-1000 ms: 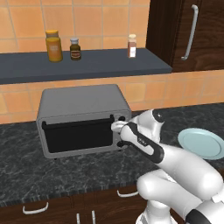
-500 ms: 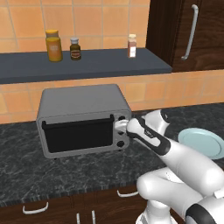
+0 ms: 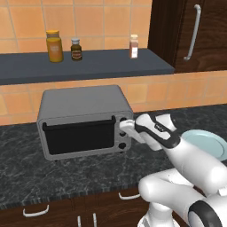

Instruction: Pick up the kebab skewer and baguette bread, and place them inside the toaster oven. Close the toaster oven door and start by setting the timer.

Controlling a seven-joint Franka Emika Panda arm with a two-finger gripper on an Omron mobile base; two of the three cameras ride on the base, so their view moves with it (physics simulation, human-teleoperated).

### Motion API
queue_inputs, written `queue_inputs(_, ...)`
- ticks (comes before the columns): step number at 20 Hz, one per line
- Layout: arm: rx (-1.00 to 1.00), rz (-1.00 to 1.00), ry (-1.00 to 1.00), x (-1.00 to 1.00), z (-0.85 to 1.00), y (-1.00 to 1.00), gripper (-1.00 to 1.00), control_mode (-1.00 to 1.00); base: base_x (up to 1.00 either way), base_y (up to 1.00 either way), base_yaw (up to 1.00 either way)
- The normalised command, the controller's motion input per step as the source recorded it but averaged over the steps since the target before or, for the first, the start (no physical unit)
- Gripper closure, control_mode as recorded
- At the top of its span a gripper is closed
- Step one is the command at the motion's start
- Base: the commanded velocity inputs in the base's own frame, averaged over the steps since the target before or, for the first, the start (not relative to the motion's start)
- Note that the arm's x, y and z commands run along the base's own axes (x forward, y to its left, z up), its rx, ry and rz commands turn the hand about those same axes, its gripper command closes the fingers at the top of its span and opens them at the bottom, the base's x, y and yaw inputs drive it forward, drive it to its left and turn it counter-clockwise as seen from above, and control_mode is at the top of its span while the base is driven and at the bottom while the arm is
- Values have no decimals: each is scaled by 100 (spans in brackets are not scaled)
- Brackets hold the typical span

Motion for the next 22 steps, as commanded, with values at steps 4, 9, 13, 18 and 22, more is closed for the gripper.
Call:
queue_inputs(4, 23, 0, -3, -11, -25, 0, 100, -100, 0, 0, 0)
queue_inputs(9, 21, 0, -6, -27, -35, 0, 100, -100, 0, 0, 0)
queue_inputs(13, 19, 0, -7, -39, -48, 0, 100, -100, 0, 0, 0)
queue_inputs(18, 19, 0, -7, -27, -48, 0, 100, -100, 0, 0, 0)
queue_inputs(22, 22, 0, -4, -21, -38, 0, 100, -100, 0, 0, 0)
